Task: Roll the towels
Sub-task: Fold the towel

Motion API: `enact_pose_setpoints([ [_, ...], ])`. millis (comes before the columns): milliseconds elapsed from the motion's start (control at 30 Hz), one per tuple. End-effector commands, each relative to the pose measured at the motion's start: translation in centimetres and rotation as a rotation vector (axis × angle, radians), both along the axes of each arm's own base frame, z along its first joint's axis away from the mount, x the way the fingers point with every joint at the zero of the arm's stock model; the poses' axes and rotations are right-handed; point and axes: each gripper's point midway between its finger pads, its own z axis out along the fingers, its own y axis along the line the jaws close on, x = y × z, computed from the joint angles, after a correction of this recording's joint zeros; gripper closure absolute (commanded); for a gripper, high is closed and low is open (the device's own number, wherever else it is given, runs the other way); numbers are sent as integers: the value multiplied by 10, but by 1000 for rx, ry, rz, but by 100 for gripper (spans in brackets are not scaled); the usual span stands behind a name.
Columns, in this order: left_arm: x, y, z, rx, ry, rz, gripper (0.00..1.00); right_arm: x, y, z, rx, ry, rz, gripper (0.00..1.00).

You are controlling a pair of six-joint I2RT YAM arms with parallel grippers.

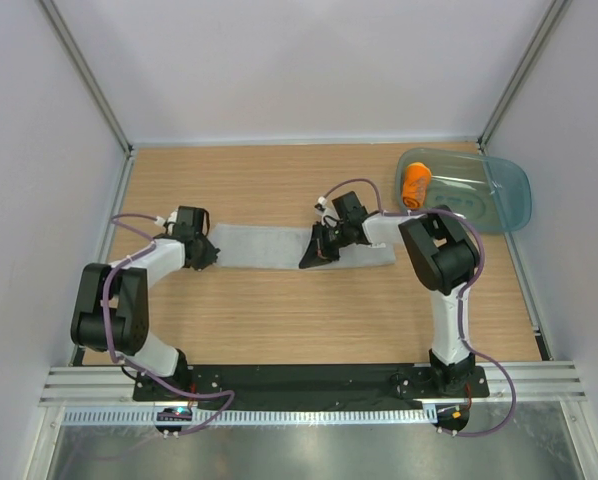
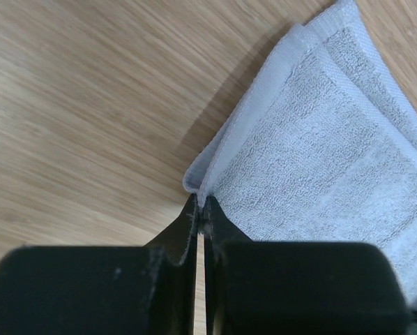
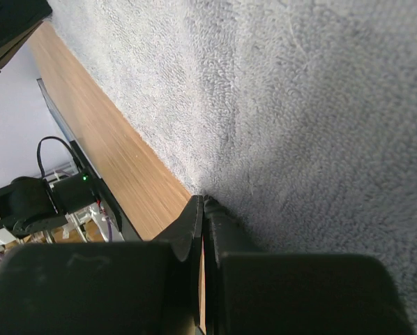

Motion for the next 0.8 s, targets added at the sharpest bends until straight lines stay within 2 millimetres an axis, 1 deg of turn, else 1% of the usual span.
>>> enact_pose_setpoints([
  [0,-12,26,2,96,48,43,100,10,0,-11,-51,-32,-5,99],
  [33,-13,34,2,127,53,67,100,10,-2,-14,-64,-31,-12,99],
  [167,-16,50,-1,144,73,116,100,6,-6,-21,-87,-27,-9,99],
  [267,-17,55,-6,133,84,134,100,-1,-9,-21,-89,-15,-3,99],
  [367,-17,57,-12,134,97,135,100,-10,-11,-16,-68,-13,4,99],
  [400,-16,57,-13,132,97,135,100,-10,-10,-9,-49,-22,6,99],
  [533,-12,60,-9,132,84,138,100,-16,-7,2,-5,-25,21,99],
  [600,-11,63,-4,144,71,137,100,-12,-7,7,24,-25,14,99],
  [633,-11,63,-3,150,69,134,100,-11,-6,5,38,-16,11,99],
  [700,-11,66,-4,168,70,132,100,-1,-4,10,66,-15,7,99],
  [767,-12,68,-5,179,76,132,100,6,-5,7,67,-4,0,99],
])
